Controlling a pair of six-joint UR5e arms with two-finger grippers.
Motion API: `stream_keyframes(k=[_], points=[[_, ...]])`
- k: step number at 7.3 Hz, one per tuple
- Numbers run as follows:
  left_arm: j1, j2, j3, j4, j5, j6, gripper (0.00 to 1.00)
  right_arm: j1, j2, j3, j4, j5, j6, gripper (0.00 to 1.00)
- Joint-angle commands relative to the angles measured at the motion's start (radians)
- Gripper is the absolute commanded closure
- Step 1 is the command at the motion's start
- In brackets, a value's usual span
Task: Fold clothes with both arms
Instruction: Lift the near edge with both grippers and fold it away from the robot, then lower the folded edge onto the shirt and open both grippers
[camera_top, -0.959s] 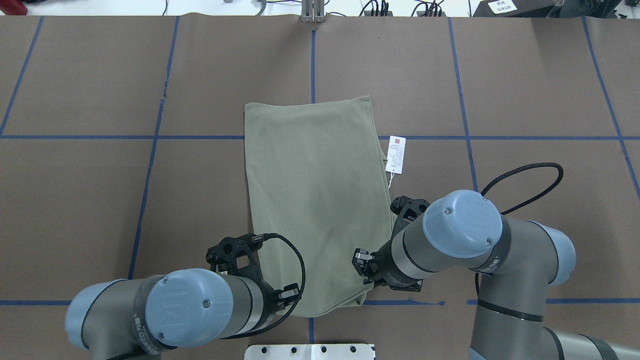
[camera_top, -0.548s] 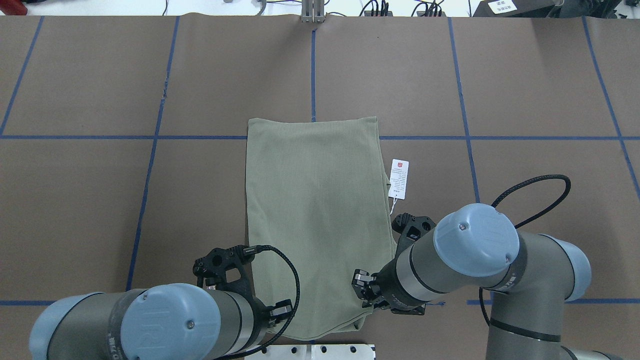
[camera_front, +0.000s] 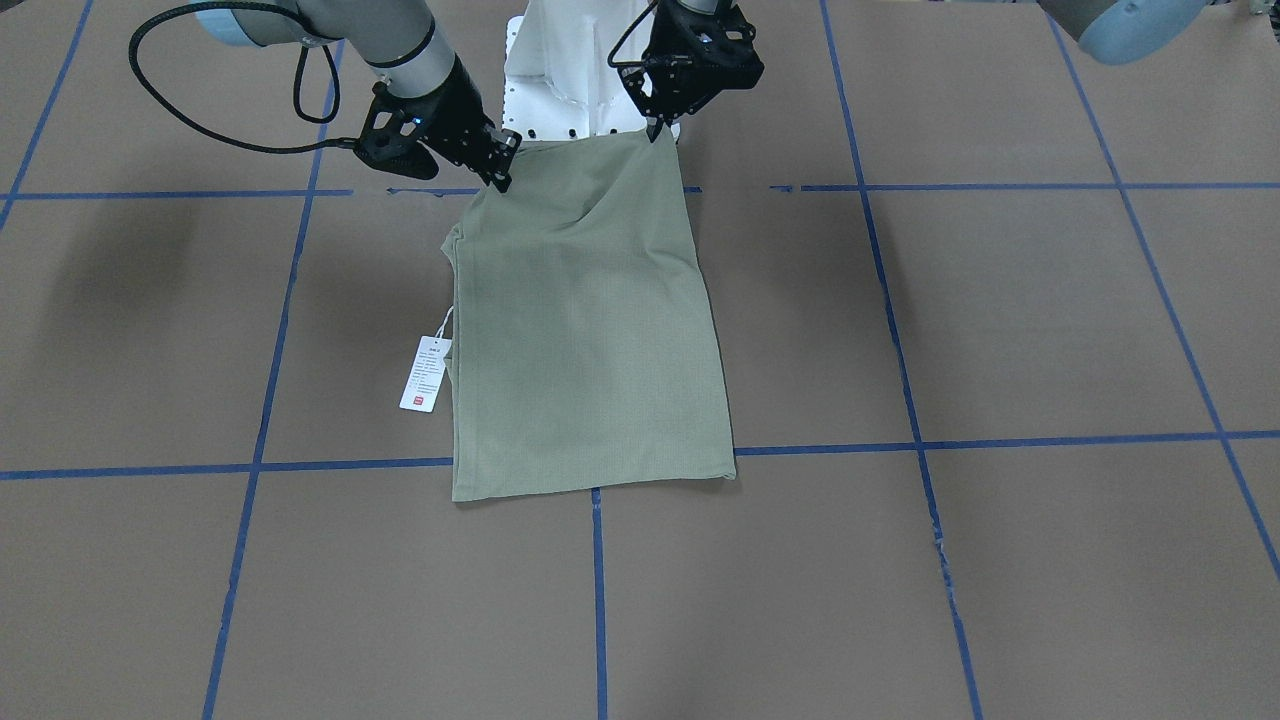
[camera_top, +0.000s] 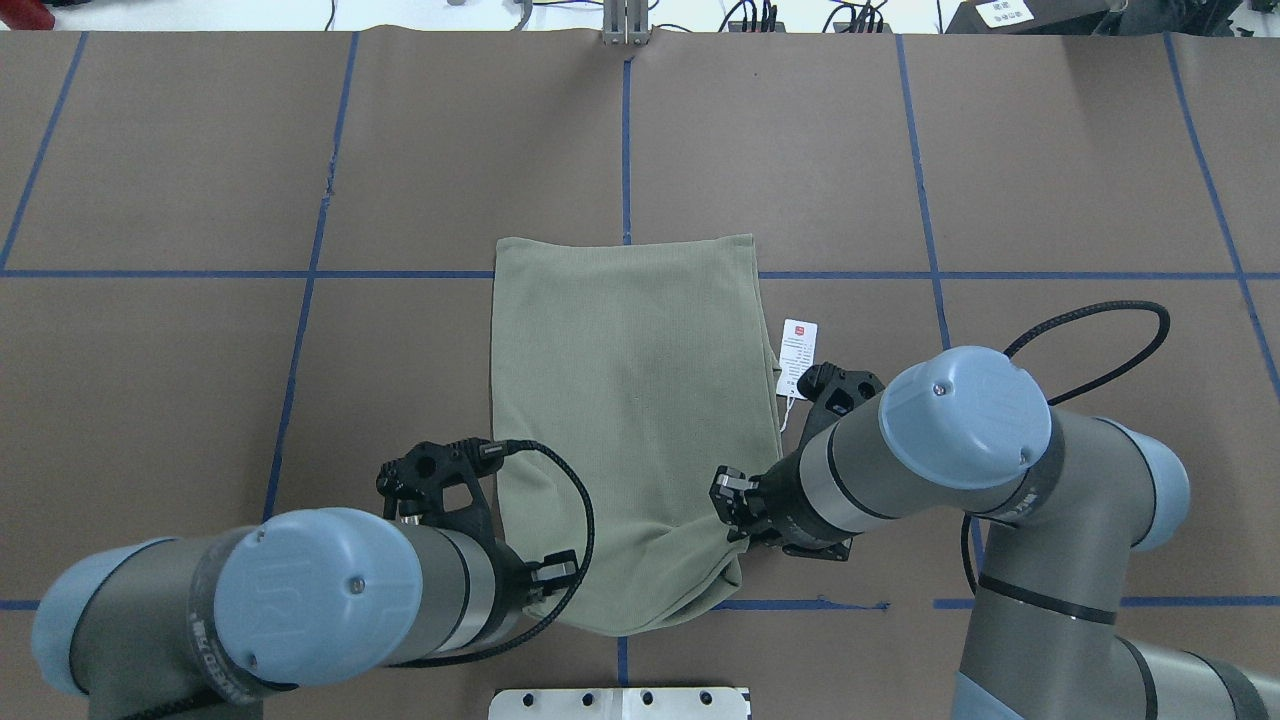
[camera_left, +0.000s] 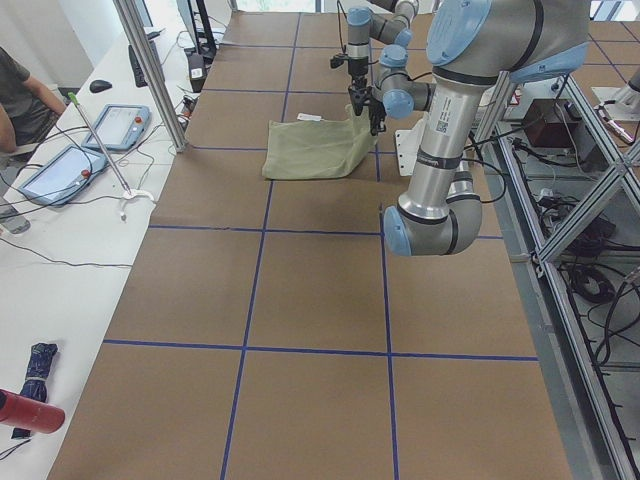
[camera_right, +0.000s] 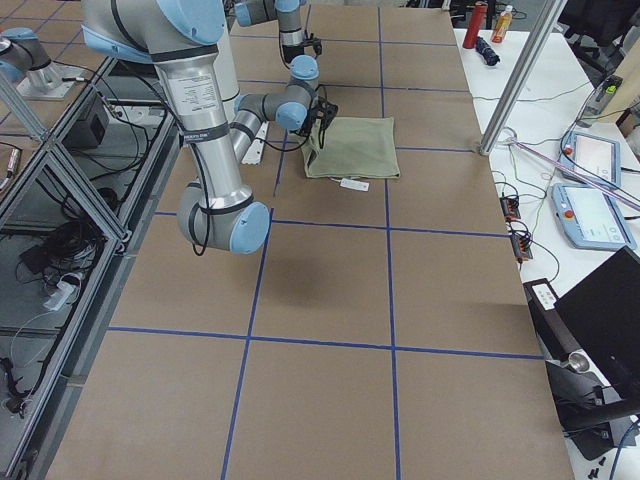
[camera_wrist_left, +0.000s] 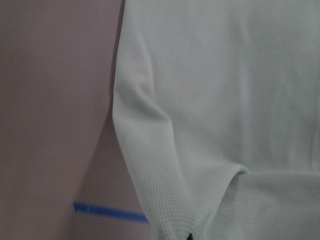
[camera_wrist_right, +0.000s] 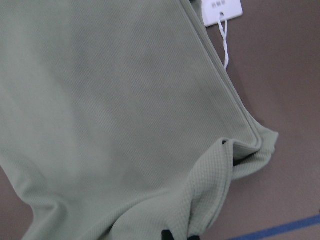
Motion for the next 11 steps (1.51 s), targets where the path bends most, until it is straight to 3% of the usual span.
stream_keyframes(k=[1, 4, 7, 9, 10, 11], points=[[-0.111, -0.043, 0.14, -0.09, -0.033, 0.058, 1.0, 0.1, 0.117, -0.131, 0.003, -0.013, -0.004, 1.0], [-0.2, -0.072, 0.308, -0.238, -0.041, 0.09, 1.0, 0.174, 0.222, -0.302, 0.006, -0.011, -0.009, 1.0], [-0.258, -0.117, 0.463, -0.365, -0.041, 0.093, 1.0, 0.185, 0.247, -0.401, 0.042, -0.011, -0.009, 1.0], [-0.297, -0.143, 0.519, -0.372, -0.043, 0.093, 1.0, 0.212, 0.285, -0.481, 0.066, -0.005, -0.001, 1.0], [-0.339, -0.187, 0.598, -0.375, -0.041, 0.093, 0.78, 0.234, 0.311, -0.534, 0.069, 0.0, -0.007, 0.77], [-0.4, -0.256, 0.74, -0.425, -0.041, 0.128, 0.01, 0.272, 0.36, -0.627, 0.116, 0.003, -0.007, 0.01]])
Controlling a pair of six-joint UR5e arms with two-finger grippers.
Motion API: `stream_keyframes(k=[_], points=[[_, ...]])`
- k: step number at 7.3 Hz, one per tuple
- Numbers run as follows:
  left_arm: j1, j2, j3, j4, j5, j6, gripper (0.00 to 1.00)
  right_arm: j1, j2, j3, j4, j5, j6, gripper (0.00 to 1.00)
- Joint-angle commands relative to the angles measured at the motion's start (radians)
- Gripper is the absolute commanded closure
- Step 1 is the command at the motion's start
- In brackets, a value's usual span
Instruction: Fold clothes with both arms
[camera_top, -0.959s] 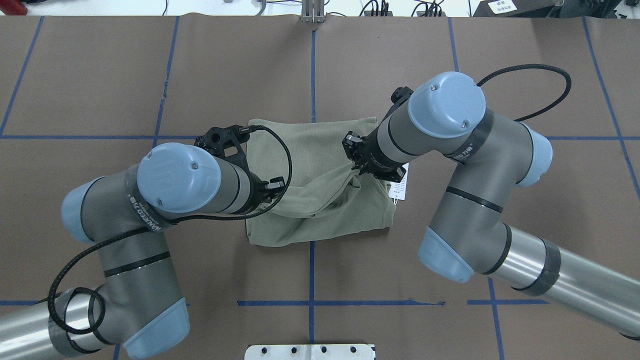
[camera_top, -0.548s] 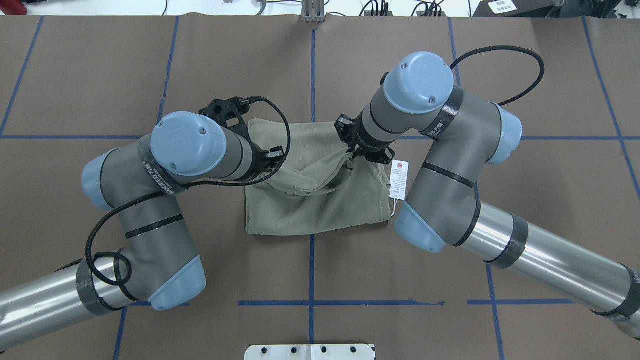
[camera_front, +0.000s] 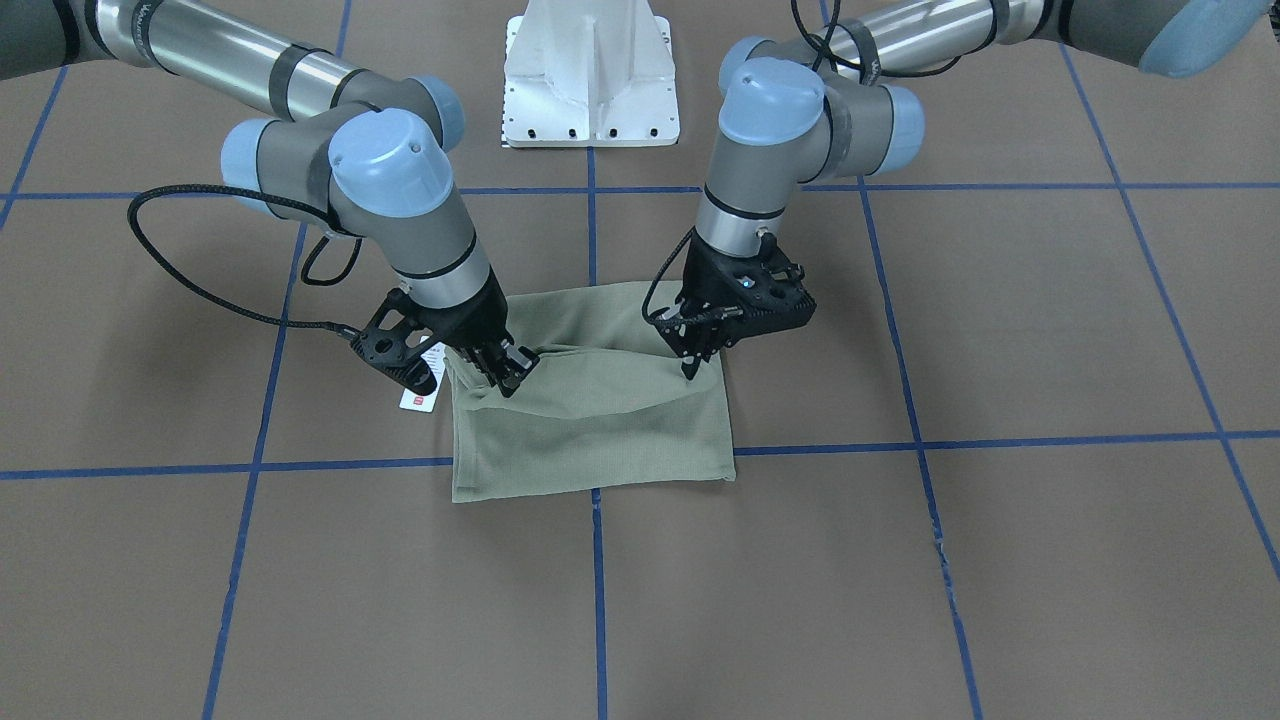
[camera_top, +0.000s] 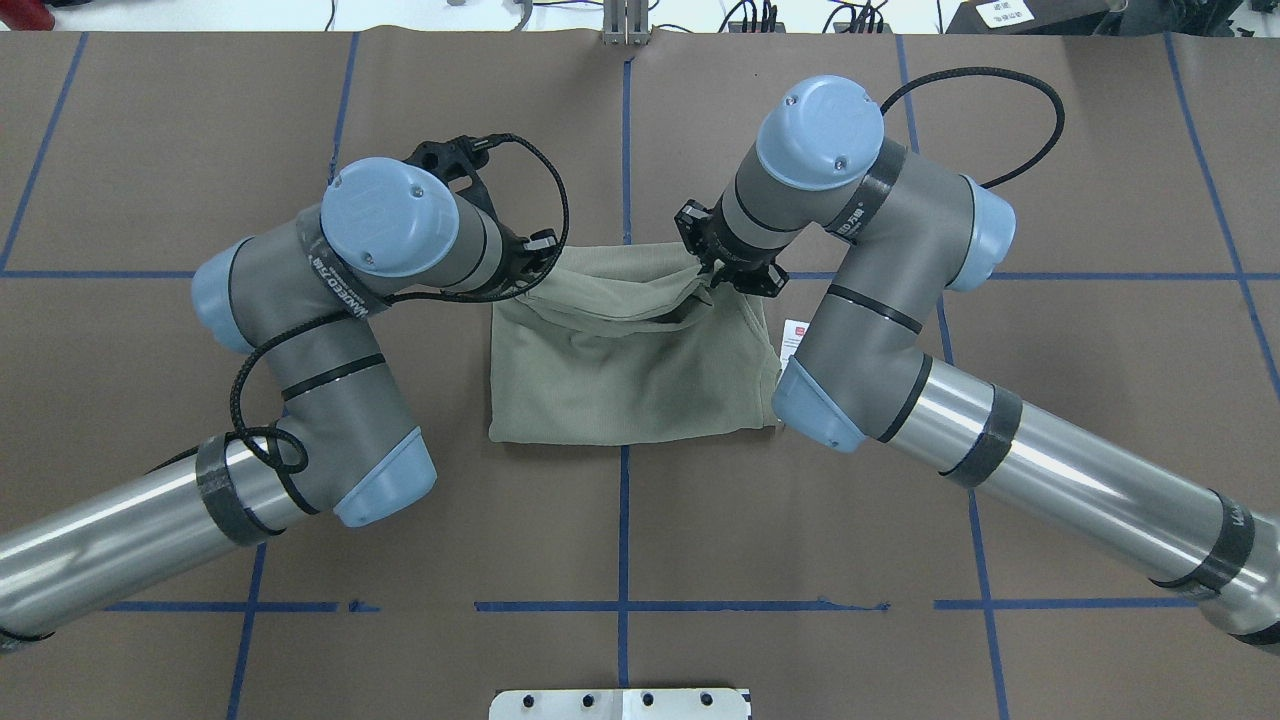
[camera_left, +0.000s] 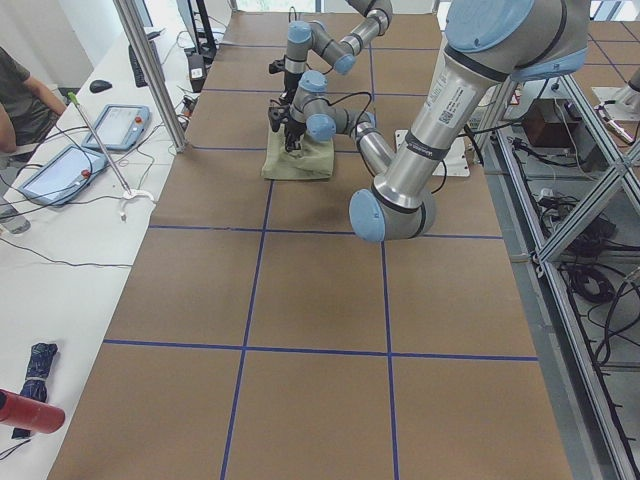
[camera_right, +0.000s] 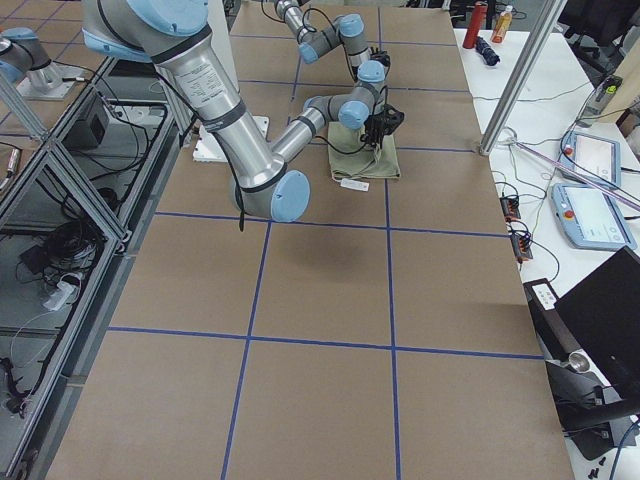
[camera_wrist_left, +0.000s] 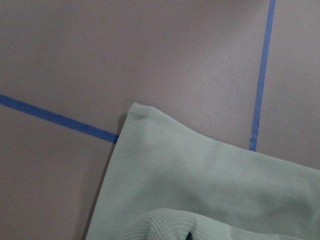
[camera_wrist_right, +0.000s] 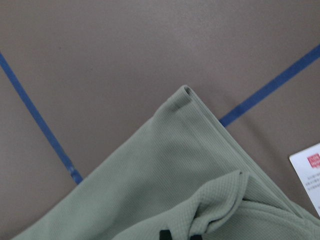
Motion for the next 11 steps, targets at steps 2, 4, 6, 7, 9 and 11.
stream_keyframes(k=[2, 4, 6, 7, 9, 11], points=[[-0.149, -0.075, 0.25, -0.131, 0.0, 0.166, 0.0, 0.068, 0.057, -0.204, 0.164, 0.009, -0.068, 0.0], [-0.179, -0.072, 0.247, -0.137, -0.064, 0.182, 0.0, 0.111, 0.034, -0.233, 0.156, 0.07, -0.174, 0.0], [-0.267, -0.027, 0.221, -0.133, -0.177, 0.322, 0.0, 0.189, -0.018, -0.235, 0.136, 0.093, -0.352, 0.0], [-0.316, 0.046, 0.16, -0.136, -0.216, 0.428, 0.0, 0.247, -0.038, -0.232, 0.09, 0.131, -0.514, 0.0], [-0.458, 0.257, -0.018, -0.131, -0.344, 0.659, 0.0, 0.416, -0.15, -0.216, 0.071, 0.252, -0.892, 0.0], [-0.63, 0.481, -0.113, -0.117, -0.424, 1.049, 0.0, 0.589, -0.297, -0.175, 0.045, 0.329, -1.282, 0.0]])
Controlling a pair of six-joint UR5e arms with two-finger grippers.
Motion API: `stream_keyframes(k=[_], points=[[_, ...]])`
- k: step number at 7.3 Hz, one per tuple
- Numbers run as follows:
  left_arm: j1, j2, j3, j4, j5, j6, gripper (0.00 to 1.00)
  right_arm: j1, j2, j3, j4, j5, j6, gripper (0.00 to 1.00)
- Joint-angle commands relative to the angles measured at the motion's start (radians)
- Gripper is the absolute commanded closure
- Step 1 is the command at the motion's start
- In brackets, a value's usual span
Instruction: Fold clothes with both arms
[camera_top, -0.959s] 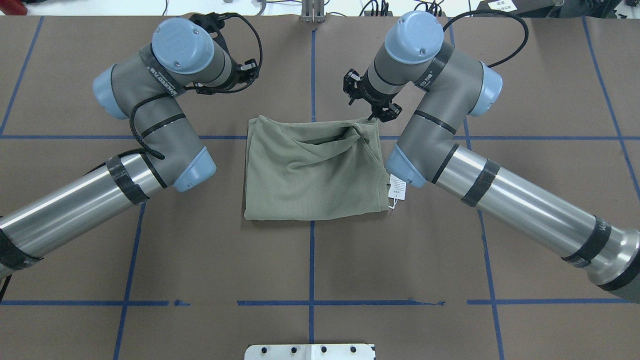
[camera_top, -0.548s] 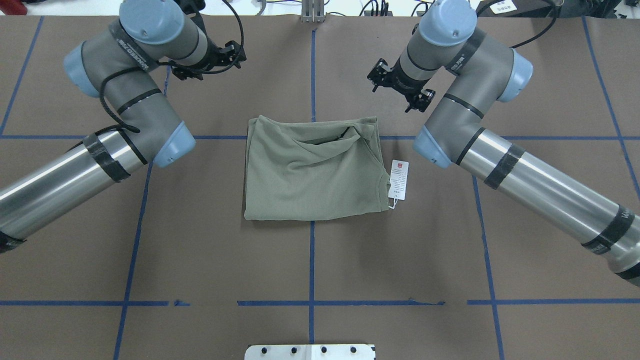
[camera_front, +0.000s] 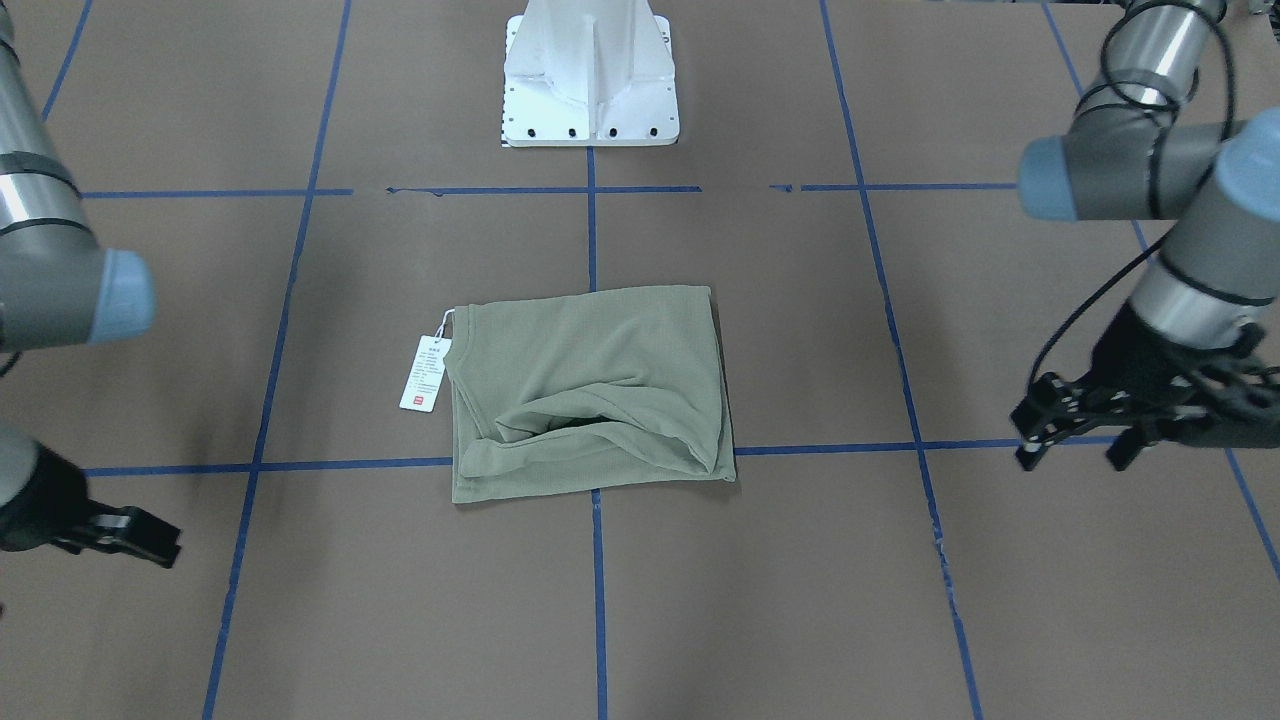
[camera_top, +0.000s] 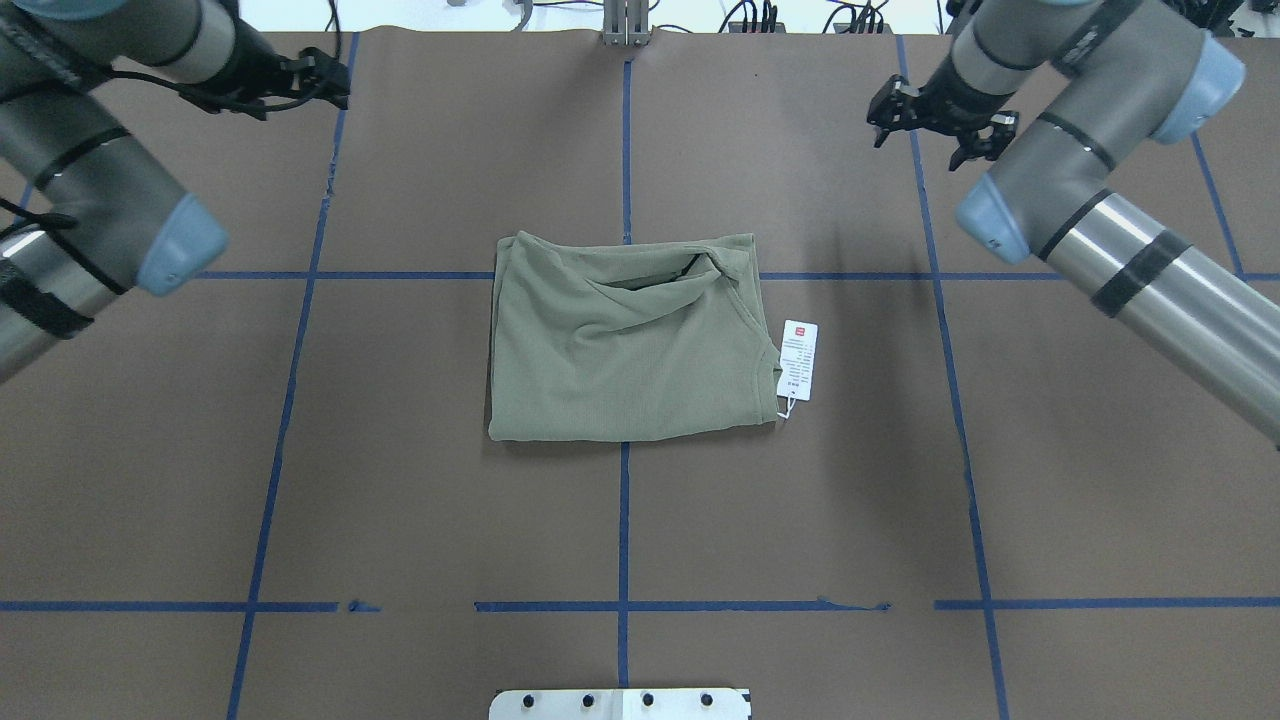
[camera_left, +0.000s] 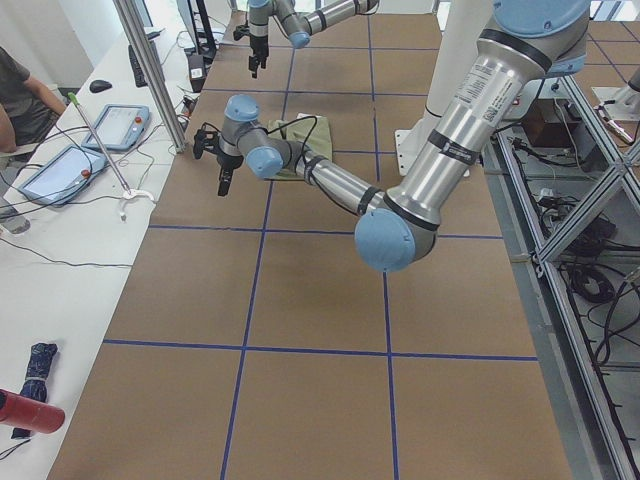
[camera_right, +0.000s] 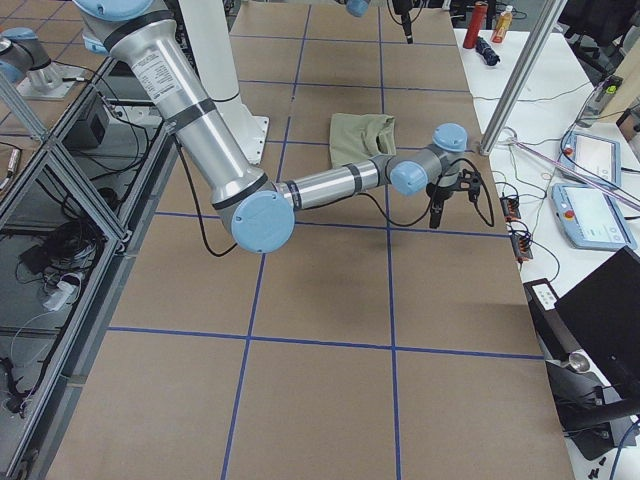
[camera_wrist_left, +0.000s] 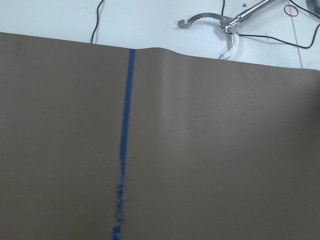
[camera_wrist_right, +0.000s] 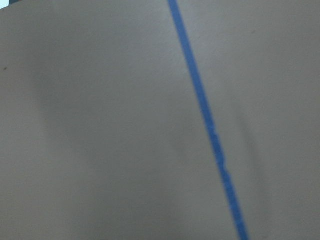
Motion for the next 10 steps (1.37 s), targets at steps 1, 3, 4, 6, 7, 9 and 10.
stream_keyframes(k=[1, 3, 4, 6, 7, 9, 10], points=[[-0.171, 0.219, -0.047, 0.009, -0.048, 0.414, 0.0, 0.159, -0.173, 0.074, -0.078, 0.056, -0.409, 0.0], [-0.306, 0.284, -0.034, 0.086, -0.051, 0.693, 0.0, 0.23, -0.333, 0.236, -0.246, 0.058, -0.638, 0.0], [-0.331, 0.331, -0.04, 0.093, -0.054, 0.773, 0.0, 0.294, -0.406, 0.319, -0.315, 0.071, -0.763, 0.0], [-0.351, 0.378, -0.054, 0.082, -0.074, 0.755, 0.0, 0.297, -0.455, 0.367, -0.316, 0.12, -0.815, 0.0], [-0.354, 0.401, -0.048, 0.081, -0.066, 0.766, 0.0, 0.295, -0.458, 0.364, -0.314, 0.067, -0.818, 0.0], [-0.36, 0.411, -0.039, 0.129, -0.076, 0.763, 0.0, 0.297, -0.468, 0.361, -0.328, 0.059, -0.809, 0.0], [-0.359, 0.408, -0.05, 0.23, -0.076, 0.764, 0.0, 0.307, -0.474, 0.354, -0.328, 0.073, -0.809, 0.0]])
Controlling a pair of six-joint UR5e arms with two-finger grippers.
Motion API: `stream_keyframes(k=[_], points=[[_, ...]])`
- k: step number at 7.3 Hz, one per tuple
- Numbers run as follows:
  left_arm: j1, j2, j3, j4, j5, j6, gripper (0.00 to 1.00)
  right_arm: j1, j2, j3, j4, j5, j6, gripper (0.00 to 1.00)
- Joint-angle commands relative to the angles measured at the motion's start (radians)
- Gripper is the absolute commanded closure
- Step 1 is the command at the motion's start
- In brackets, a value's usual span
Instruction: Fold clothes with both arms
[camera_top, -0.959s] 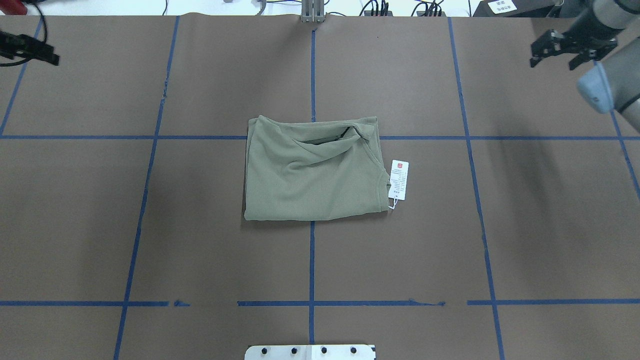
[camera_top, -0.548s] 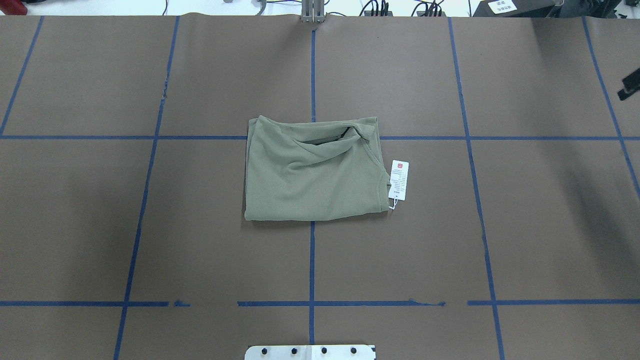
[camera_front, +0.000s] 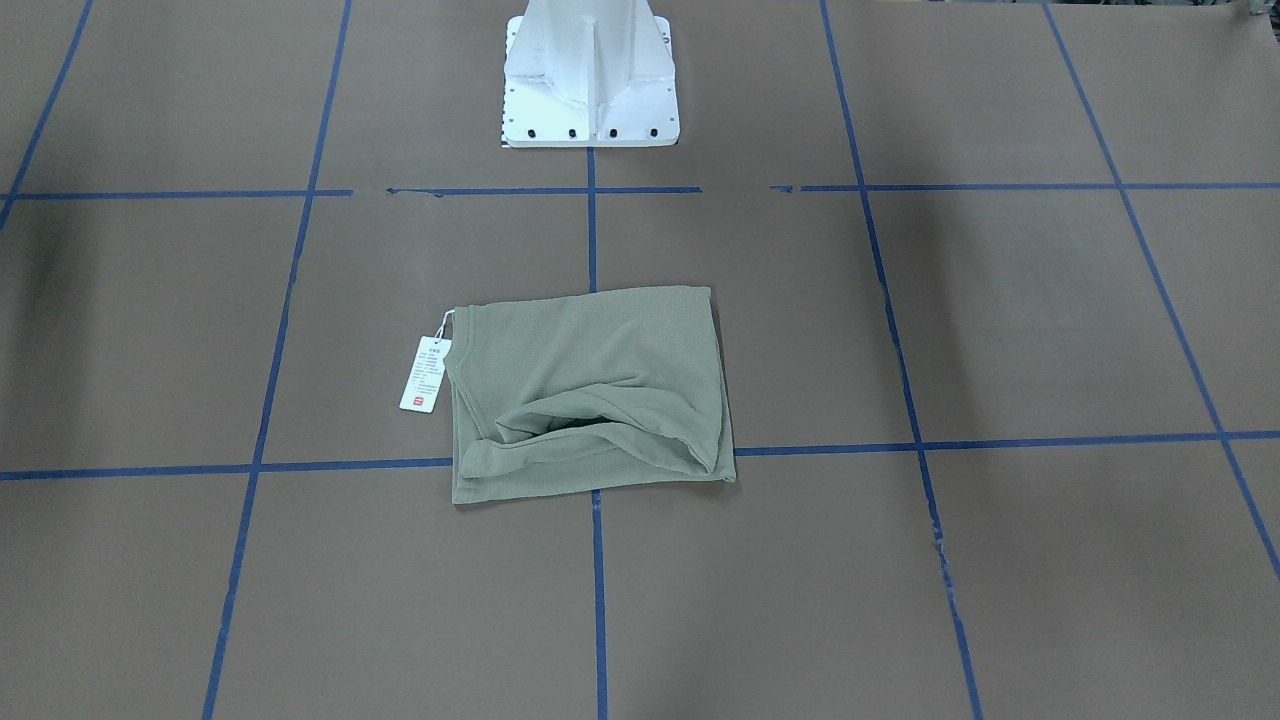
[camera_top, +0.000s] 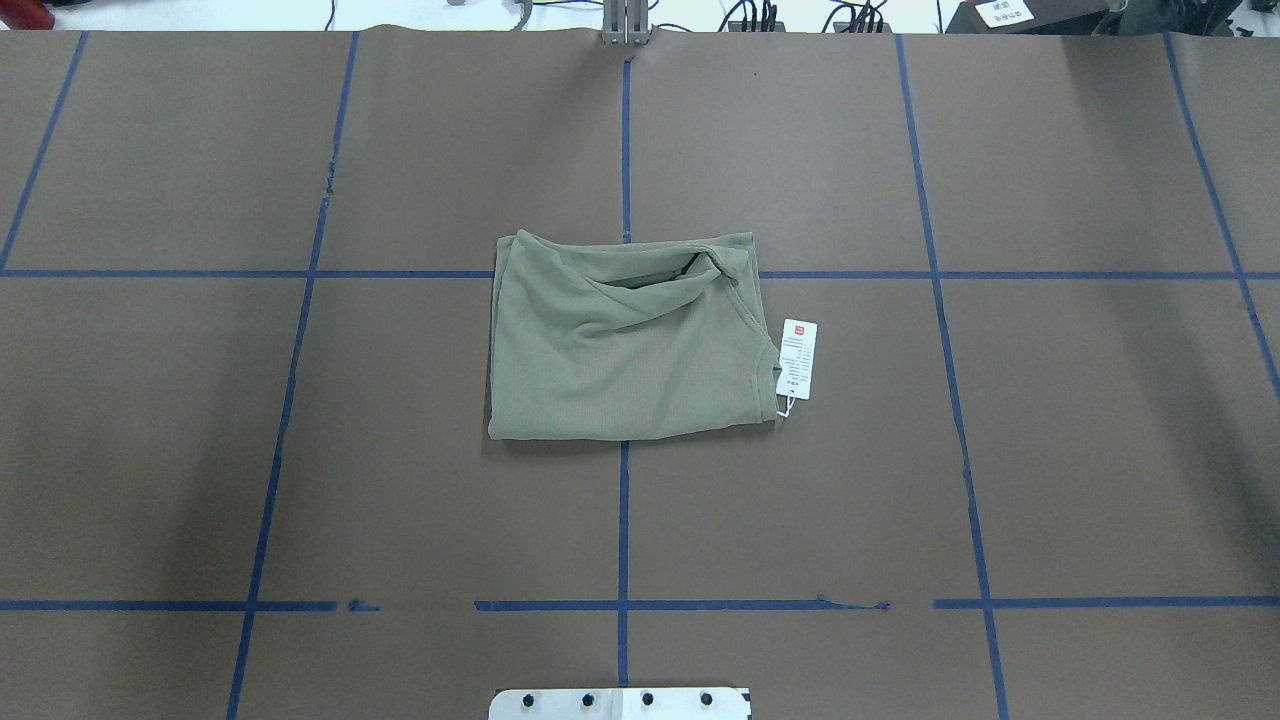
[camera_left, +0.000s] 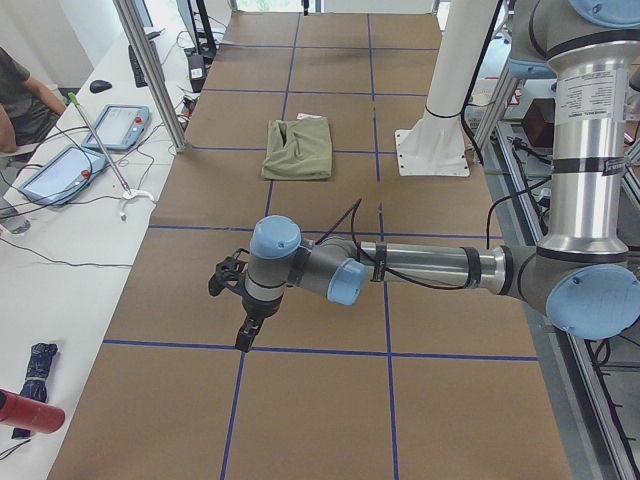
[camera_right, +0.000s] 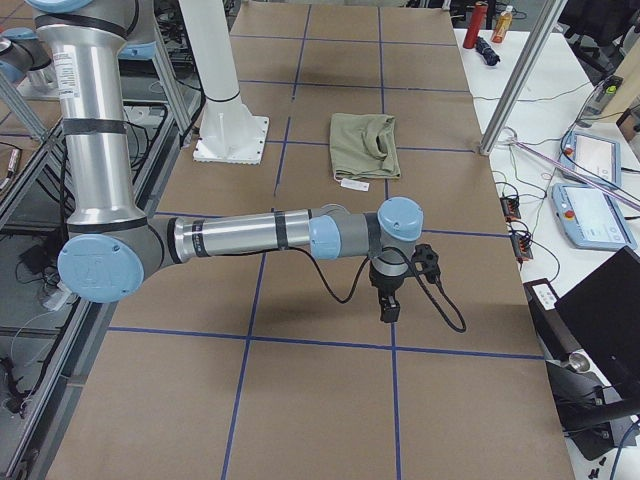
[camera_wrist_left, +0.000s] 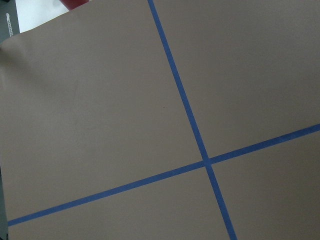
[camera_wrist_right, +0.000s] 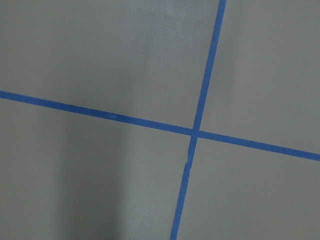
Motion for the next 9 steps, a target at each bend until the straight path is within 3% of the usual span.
stream_keyframes(k=[1, 3, 6, 9], points=[[0.0, -0.007, -0.015, 0.178, -0.009, 0.003, 0.0, 0.04, -0.007, -0.026, -0.005, 0.044, 0.003, 0.0], [-0.003, 0.004, -0.019, 0.197, -0.108, 0.006, 0.0, 0.103, -0.029, -0.1, 0.001, 0.18, 0.0, 0.0], [-0.002, 0.002, -0.024, 0.194, -0.107, 0.019, 0.0, 0.125, -0.098, -0.083, 0.012, 0.187, -0.003, 0.0], [-0.002, 0.004, -0.038, 0.196, -0.105, 0.012, 0.0, 0.13, -0.217, 0.089, 0.018, 0.131, 0.079, 0.0]])
